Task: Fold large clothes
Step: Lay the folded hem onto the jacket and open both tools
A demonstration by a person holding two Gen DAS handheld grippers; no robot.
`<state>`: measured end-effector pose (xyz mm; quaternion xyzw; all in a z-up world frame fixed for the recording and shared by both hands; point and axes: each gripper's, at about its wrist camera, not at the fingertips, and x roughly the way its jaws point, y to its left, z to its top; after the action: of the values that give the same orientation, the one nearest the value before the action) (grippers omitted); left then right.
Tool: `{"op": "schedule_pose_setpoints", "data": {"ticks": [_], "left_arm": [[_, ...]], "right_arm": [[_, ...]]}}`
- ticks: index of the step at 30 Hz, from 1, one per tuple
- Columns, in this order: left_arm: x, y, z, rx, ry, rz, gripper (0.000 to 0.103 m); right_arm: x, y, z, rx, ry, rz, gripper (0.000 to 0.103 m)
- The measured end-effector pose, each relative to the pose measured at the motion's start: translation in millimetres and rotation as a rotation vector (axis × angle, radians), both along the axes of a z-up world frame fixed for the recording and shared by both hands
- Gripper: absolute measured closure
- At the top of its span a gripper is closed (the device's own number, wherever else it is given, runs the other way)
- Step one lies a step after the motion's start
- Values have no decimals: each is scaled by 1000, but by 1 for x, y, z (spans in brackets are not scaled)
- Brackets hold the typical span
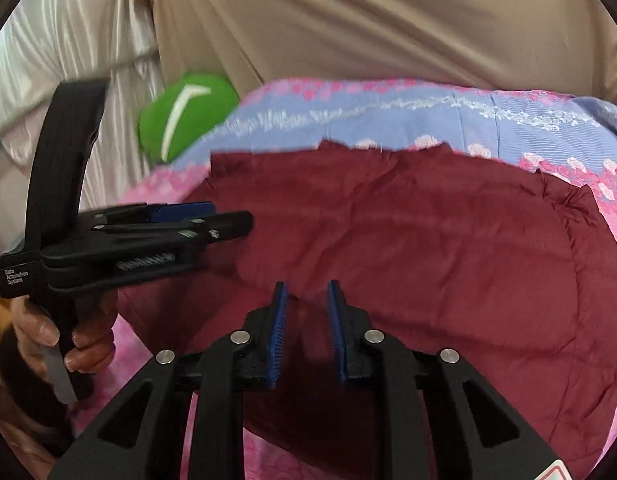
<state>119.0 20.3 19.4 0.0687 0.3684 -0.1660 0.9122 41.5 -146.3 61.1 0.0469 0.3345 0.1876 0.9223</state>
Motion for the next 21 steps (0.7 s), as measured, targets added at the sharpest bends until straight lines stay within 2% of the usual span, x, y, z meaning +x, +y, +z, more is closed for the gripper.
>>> {"op": "schedule_pose_setpoints", "data": {"ticks": [3,7,8,10,12,14,15,17,19,21], "left_arm": [[2,13,-18,72,-30,74,49],[4,56,-26,115,-38,206,48],[6,69,-29,115,-29,234,47],[12,92,-36,91,-2,283,39],[15,104,-36,66,17,304,38],[23,116,-25,30,26,345,42],[26,119,-18,23,14,353,44],[38,119,6,-25,-23,343,44],[52,109,26,-69,-47,314,44],[69,87,42,-91,-70,279,43]], "right_arm": [[-4,-27,-12,-24,28,-83,88],[-20,-106,-24,-16,67,-317,92],[-24,-126,-28,-8,77,-373,97],[-36,-167,-38,7,108,-497,98],[-47,-199,-44,96,144,-552,101],[-54,-214,-34,33,131,-650,84],[-54,-216,-22,2,105,-663,84],[-46,-217,-3,51,69,-631,84],[-22,-210,20,95,35,-569,84],[11,-190,36,82,10,-509,84]]}}
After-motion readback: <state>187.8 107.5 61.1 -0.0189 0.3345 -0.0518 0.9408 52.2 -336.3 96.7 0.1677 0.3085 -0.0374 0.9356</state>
